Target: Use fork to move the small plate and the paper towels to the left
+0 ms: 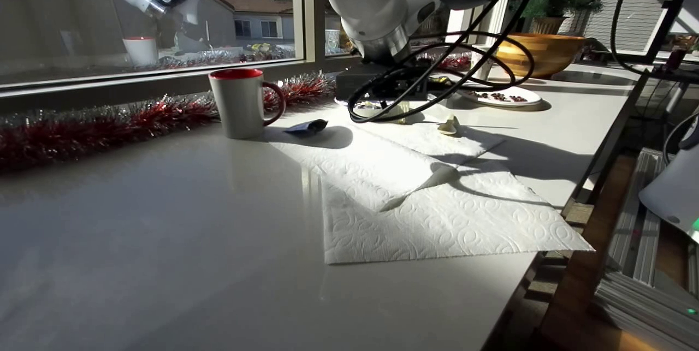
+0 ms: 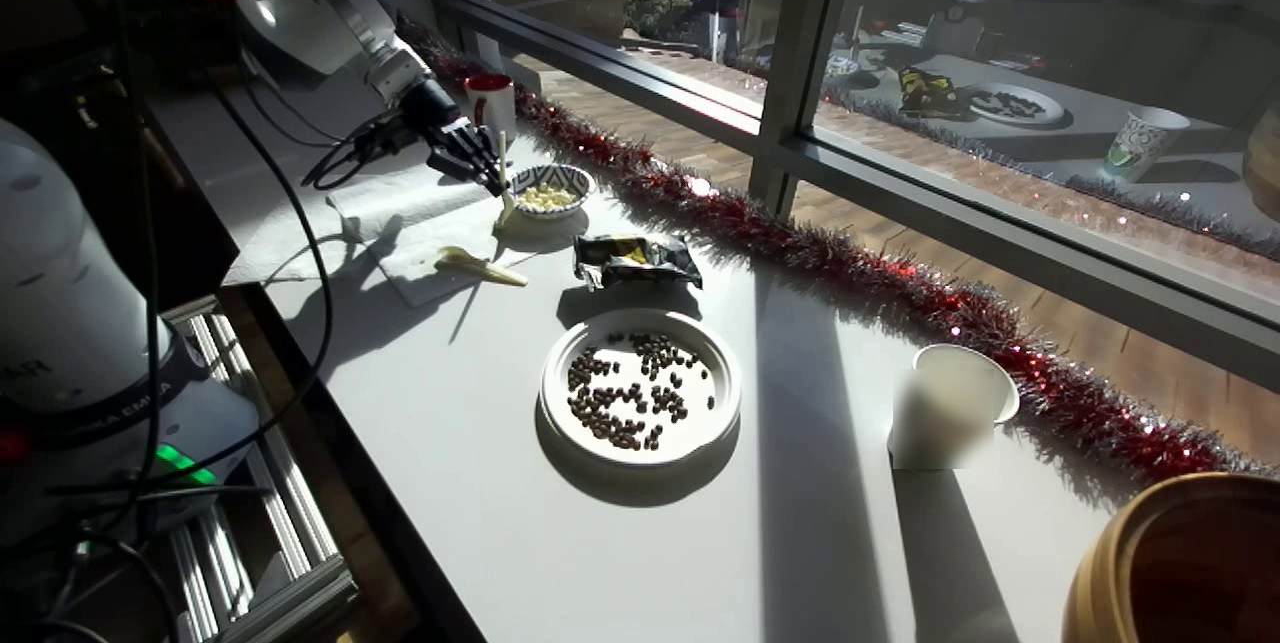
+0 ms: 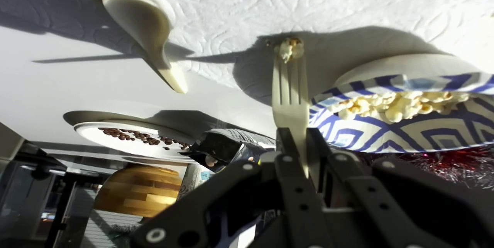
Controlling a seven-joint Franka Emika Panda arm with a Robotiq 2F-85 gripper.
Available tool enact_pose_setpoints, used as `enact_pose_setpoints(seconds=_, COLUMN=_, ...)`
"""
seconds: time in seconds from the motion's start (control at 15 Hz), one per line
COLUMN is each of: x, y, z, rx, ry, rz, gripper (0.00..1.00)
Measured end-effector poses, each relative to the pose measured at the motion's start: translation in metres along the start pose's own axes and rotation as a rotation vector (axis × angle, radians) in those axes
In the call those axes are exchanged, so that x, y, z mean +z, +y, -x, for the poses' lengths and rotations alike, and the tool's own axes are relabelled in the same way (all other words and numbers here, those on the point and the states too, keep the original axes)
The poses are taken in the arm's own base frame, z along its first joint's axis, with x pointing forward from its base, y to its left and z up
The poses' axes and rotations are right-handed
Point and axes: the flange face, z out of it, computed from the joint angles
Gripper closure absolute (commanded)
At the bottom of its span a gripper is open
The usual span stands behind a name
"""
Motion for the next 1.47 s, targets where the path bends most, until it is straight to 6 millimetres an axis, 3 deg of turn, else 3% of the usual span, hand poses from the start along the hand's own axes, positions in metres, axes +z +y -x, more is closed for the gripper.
enact_pose_setpoints(seconds=0.93, x=-0.023, y=-0.002, z=-0.002, rx=0.007, ry=-0.062, rz=-0.094, gripper=0.97)
enact_pose_setpoints(seconds=1.47, x=-0.044, y=0.006, z=-0.022, rx=0.034, ry=-0.149, rz=-0.199, gripper=0.97)
